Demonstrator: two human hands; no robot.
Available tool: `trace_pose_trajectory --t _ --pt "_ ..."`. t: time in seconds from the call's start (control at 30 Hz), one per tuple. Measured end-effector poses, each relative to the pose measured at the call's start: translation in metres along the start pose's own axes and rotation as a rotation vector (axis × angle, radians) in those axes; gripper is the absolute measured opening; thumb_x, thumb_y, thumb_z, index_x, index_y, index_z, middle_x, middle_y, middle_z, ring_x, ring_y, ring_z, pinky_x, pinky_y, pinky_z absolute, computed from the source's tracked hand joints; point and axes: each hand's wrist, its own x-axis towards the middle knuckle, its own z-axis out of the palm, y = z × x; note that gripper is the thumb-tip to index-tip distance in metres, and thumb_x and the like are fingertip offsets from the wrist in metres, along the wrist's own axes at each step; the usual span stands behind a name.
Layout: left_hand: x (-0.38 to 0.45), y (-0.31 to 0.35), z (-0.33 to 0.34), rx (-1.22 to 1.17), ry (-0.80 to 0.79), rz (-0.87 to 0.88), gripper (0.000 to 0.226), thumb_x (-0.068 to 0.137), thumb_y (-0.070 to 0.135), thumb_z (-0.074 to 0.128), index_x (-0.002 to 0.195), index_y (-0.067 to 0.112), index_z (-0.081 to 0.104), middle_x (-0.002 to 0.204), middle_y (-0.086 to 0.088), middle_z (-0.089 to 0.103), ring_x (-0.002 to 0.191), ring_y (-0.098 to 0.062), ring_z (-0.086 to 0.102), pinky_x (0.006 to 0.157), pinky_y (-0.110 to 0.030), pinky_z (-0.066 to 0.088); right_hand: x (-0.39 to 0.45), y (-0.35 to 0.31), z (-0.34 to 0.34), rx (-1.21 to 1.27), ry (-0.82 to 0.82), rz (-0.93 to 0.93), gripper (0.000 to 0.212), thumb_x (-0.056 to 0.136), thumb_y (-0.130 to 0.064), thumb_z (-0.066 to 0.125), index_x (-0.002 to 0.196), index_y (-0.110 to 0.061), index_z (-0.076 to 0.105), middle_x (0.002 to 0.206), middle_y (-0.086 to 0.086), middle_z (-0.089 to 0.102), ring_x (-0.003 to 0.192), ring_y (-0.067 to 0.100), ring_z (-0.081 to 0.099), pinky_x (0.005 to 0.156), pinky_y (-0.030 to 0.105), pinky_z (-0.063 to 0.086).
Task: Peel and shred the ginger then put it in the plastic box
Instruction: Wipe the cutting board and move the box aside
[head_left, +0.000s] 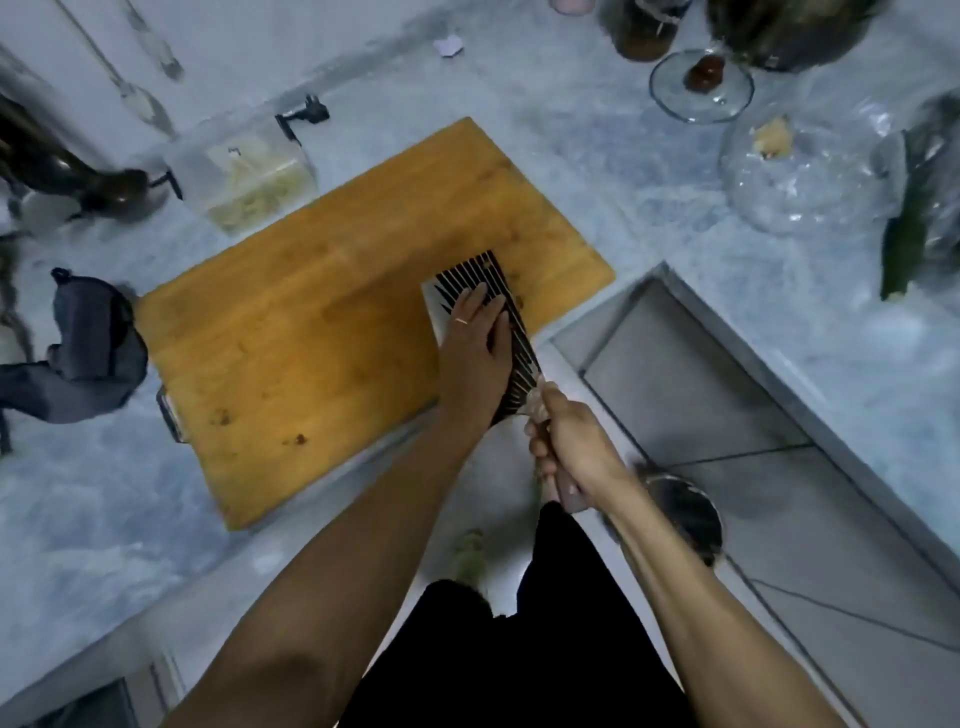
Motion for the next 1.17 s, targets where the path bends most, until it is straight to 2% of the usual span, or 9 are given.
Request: trace_pose_trajectory --t 0.07,0.13,0.37,0.5,0.63,0.73,0.83,1.0,1.17 --pt "-0.037 -0.004 -0.004 -0.053 -0.047 0.002 0.031 0.102 0.020 0.051 0.126 0.008 0.066 0.143 -0.012 0.053 0.139 -0.026 0.041 0.107 -0.002 0.016 -0.029 0.028 0.004 -0.005 0.033 0.015 0.051 0.106 -0.051 0.032 0.078 -0.012 0.051 0.049 0.002 0.044 0.039 0.017 0.034 0.041 0.025 0.029" --pt "-0.070 -0.008 -0.006 -0.086 -0.103 0.015 0.030 0.102 0.018 0.051 0.125 0.006 0.066 0.142 -0.013 0.054 0.138 -0.028 0.043 0.104 0.004 0.014 -0.050 0.055 0.004 -0.005 0.052 0.033 0.054 0.106 -0.050 0.031 0.077 -0.010 0.052 0.048 0.002 0.044 0.038 0.017 0.034 0.041 0.026 0.030" --pt "-0.157 0.021 0.012 -0.125 -0.362 0.153 0.027 0.101 0.014 0.053 0.122 0.005 0.067 0.140 -0.014 0.055 0.137 -0.027 0.044 0.105 0.002 0.016 -0.124 0.133 -0.022 0.156 0.245 0.086 0.055 0.105 -0.053 0.032 0.079 -0.009 0.052 0.052 0.003 0.045 0.040 0.017 0.036 0.040 0.025 0.033" --pt "-0.191 0.049 0.033 -0.163 -0.450 0.214 0.027 0.101 0.014 0.052 0.122 0.006 0.067 0.141 -0.012 0.055 0.138 -0.026 0.043 0.105 0.002 0.016 -0.155 0.158 -0.047 0.213 0.325 0.102 0.056 0.105 -0.052 0.032 0.077 -0.009 0.052 0.051 0.003 0.045 0.039 0.017 0.036 0.040 0.023 0.033" --pt "-0.234 0.074 0.066 -0.177 -0.533 0.226 0.028 0.102 0.016 0.051 0.124 0.008 0.067 0.141 -0.009 0.055 0.139 -0.022 0.041 0.109 -0.010 0.023 -0.177 0.190 -0.084 0.260 0.382 0.125 0.055 0.105 -0.053 0.031 0.076 -0.010 0.051 0.051 0.003 0.045 0.039 0.016 0.036 0.040 0.023 0.034" --pt "-0.268 0.080 0.106 -0.182 -0.580 0.218 0.027 0.101 0.014 0.052 0.121 0.006 0.069 0.138 -0.011 0.057 0.137 -0.024 0.044 0.109 -0.015 0.027 -0.179 0.226 -0.118 0.292 0.408 0.173 0.057 0.105 -0.054 0.032 0.074 -0.009 0.051 0.051 0.003 0.046 0.039 0.016 0.037 0.041 0.024 0.035" --pt "-0.301 0.067 0.161 -0.175 -0.606 0.196 0.026 0.101 0.014 0.052 0.119 0.006 0.069 0.136 -0.010 0.059 0.135 -0.024 0.045 0.106 -0.011 0.026 -0.159 0.272 -0.157 0.296 0.405 0.203 0.058 0.104 -0.055 0.031 0.073 -0.010 0.051 0.051 0.002 0.046 0.039 0.015 0.037 0.041 0.023 0.035" --pt "-0.345 0.020 0.268 -0.096 -0.696 0.240 0.027 0.101 0.018 0.051 0.120 0.008 0.069 0.136 -0.009 0.059 0.126 -0.024 0.052 0.104 -0.030 0.040 -0.098 0.361 -0.213 0.321 0.416 0.258 0.056 0.104 -0.055 0.032 0.077 -0.010 0.053 0.050 0.000 0.047 0.039 0.014 0.037 0.042 0.024 0.034" --pt "-0.366 -0.028 0.374 -0.082 -0.718 0.305 0.025 0.098 0.015 0.054 0.114 0.004 0.069 0.125 -0.013 0.064 0.114 -0.026 0.060 0.101 -0.021 0.037 -0.023 0.427 -0.263 0.289 0.444 0.265 0.057 0.105 -0.053 0.031 0.076 -0.010 0.054 0.050 0.002 0.048 0.039 0.014 0.040 0.043 0.025 0.036"
